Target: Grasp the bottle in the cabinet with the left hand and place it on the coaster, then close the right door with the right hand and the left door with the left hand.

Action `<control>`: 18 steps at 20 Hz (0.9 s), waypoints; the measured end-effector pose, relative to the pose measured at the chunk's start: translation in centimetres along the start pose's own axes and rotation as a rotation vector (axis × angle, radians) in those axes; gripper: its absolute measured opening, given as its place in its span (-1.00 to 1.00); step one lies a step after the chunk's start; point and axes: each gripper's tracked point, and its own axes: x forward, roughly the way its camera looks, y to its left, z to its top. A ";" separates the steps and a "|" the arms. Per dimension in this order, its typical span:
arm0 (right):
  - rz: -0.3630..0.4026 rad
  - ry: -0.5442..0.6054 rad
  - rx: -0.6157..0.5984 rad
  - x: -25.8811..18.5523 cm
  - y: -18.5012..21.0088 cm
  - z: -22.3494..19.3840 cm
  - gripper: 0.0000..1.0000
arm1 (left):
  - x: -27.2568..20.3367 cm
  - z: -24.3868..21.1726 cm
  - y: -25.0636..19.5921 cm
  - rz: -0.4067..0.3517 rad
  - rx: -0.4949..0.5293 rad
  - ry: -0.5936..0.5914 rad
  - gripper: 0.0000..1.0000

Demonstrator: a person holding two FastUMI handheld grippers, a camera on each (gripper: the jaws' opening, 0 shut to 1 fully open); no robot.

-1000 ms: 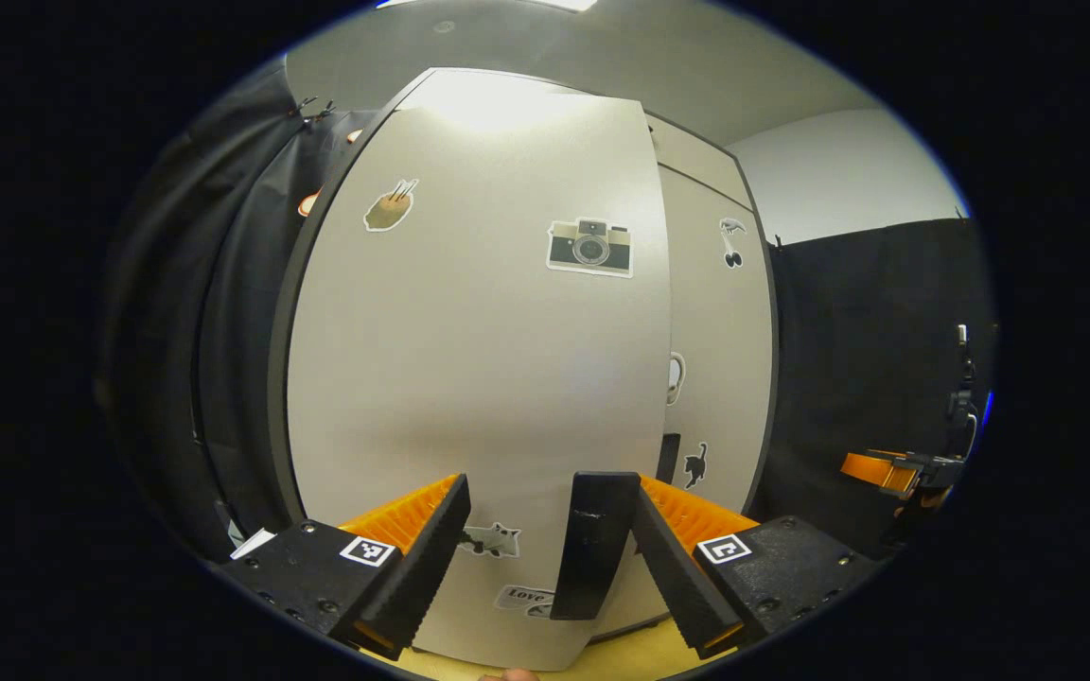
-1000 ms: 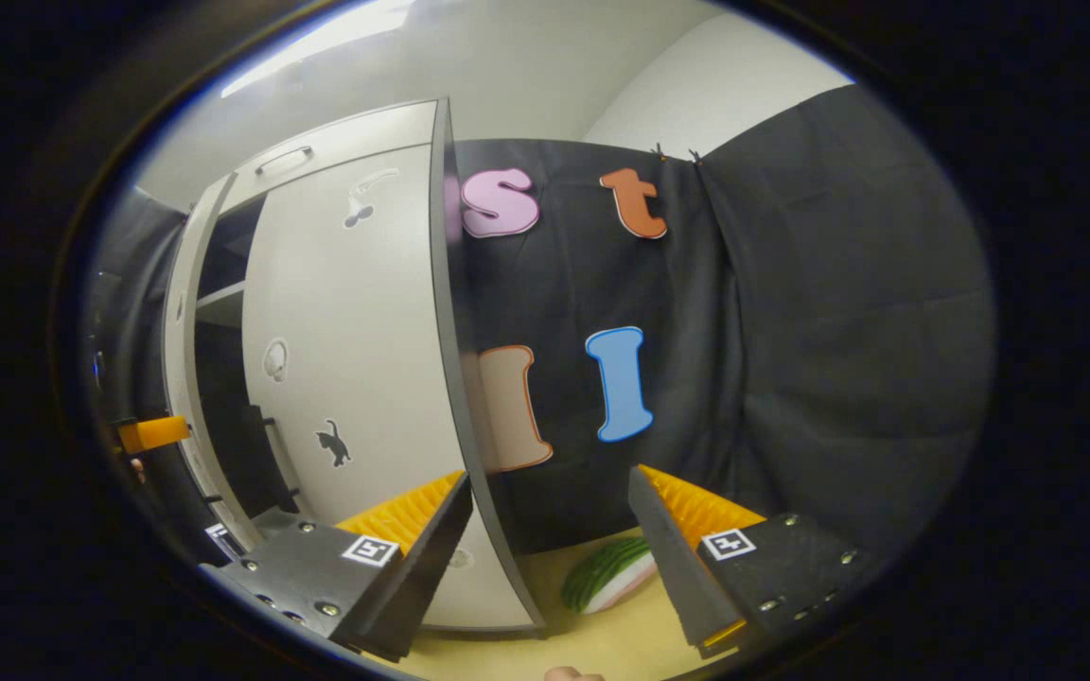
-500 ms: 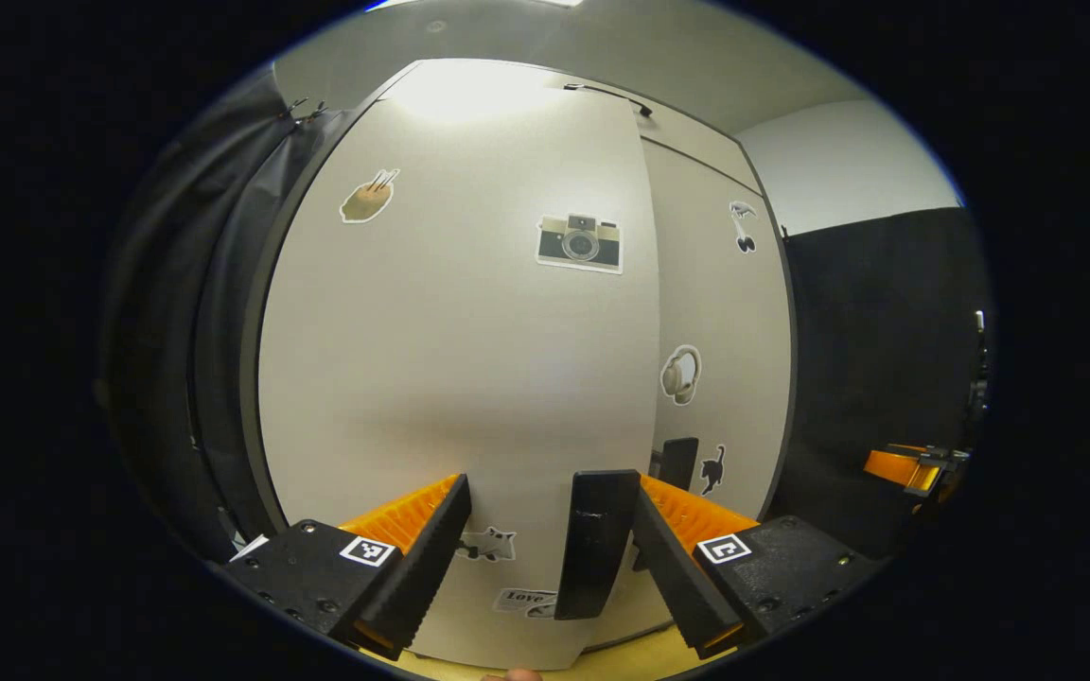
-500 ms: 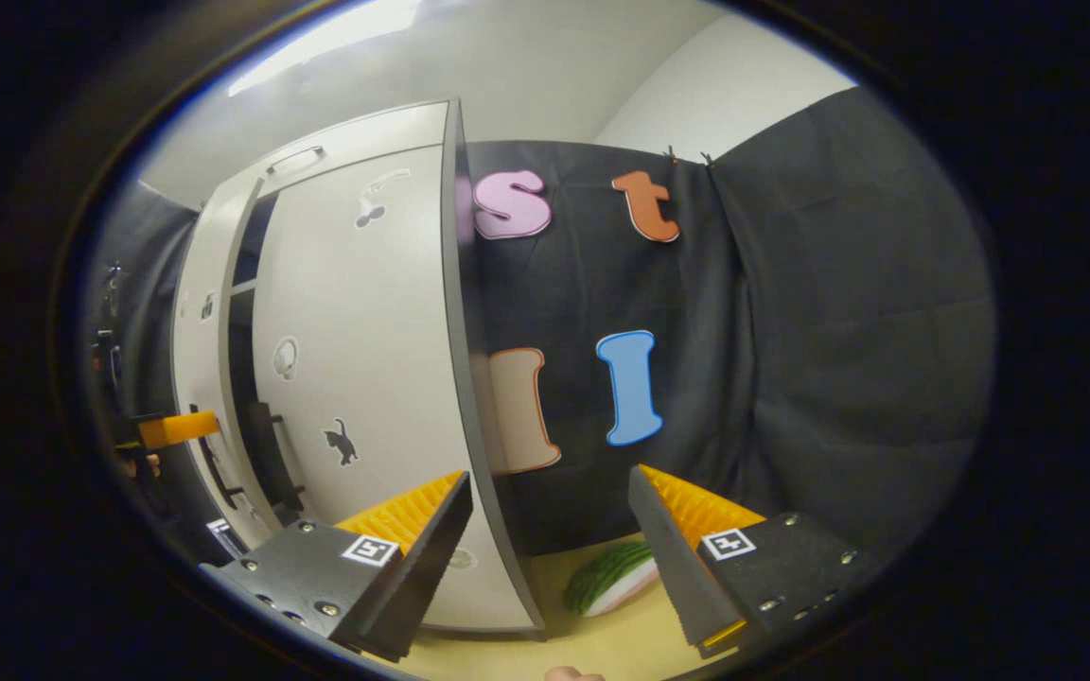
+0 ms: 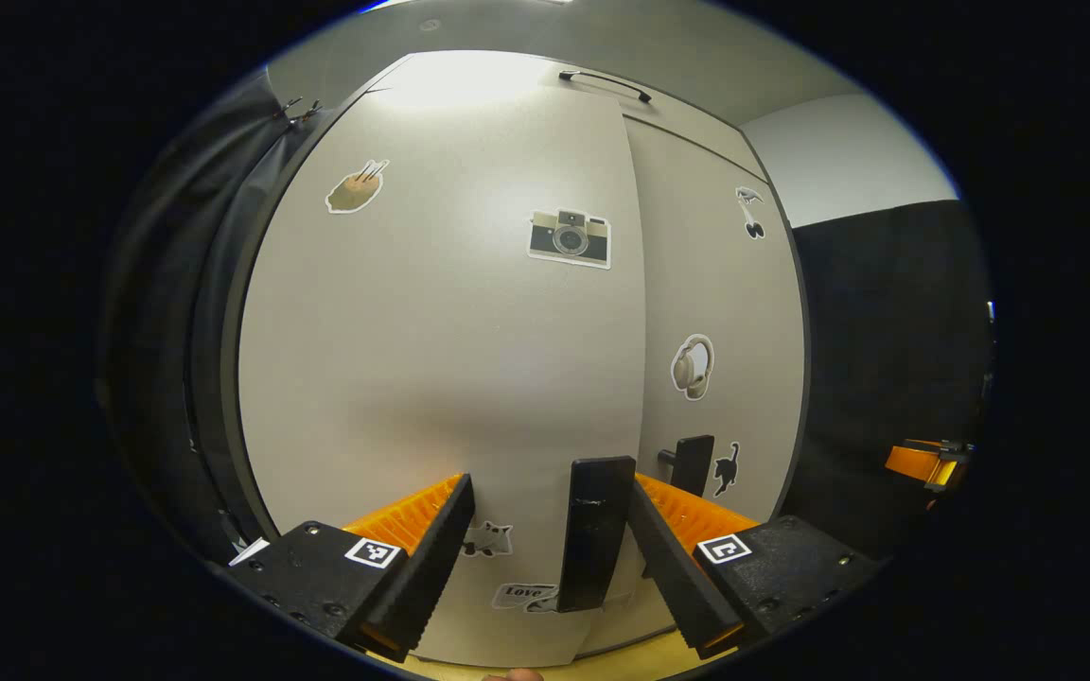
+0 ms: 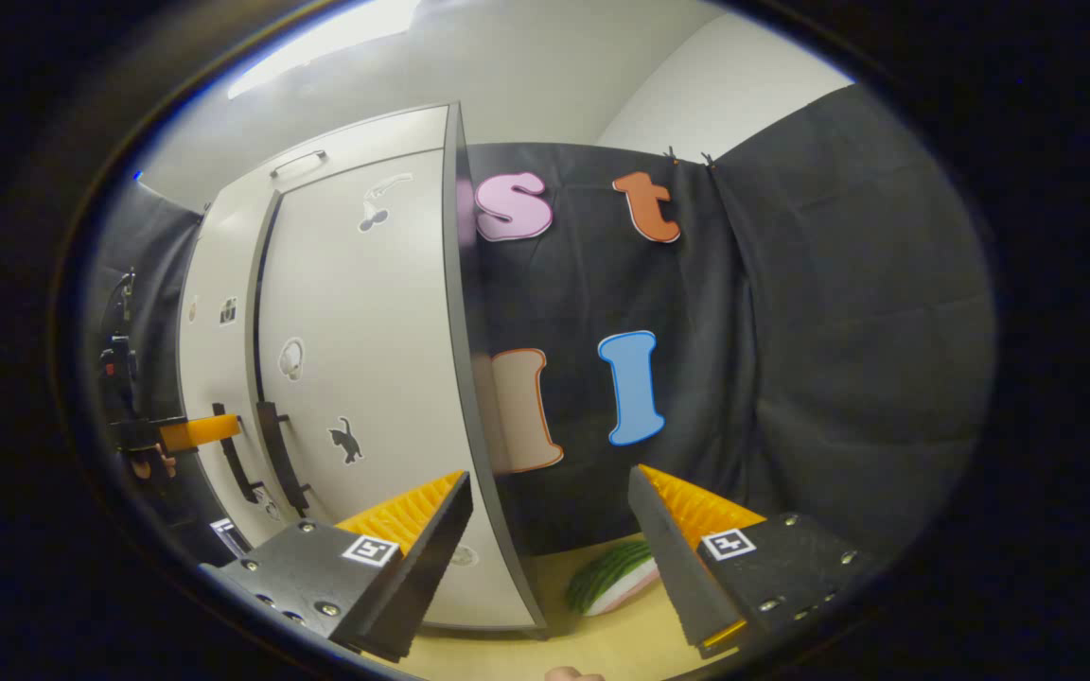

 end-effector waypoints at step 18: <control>0.025 -0.011 -0.020 -0.8 0.3 0.5 1.00 | 0.8 -0.6 0.2 0.011 -0.029 0.027 0.96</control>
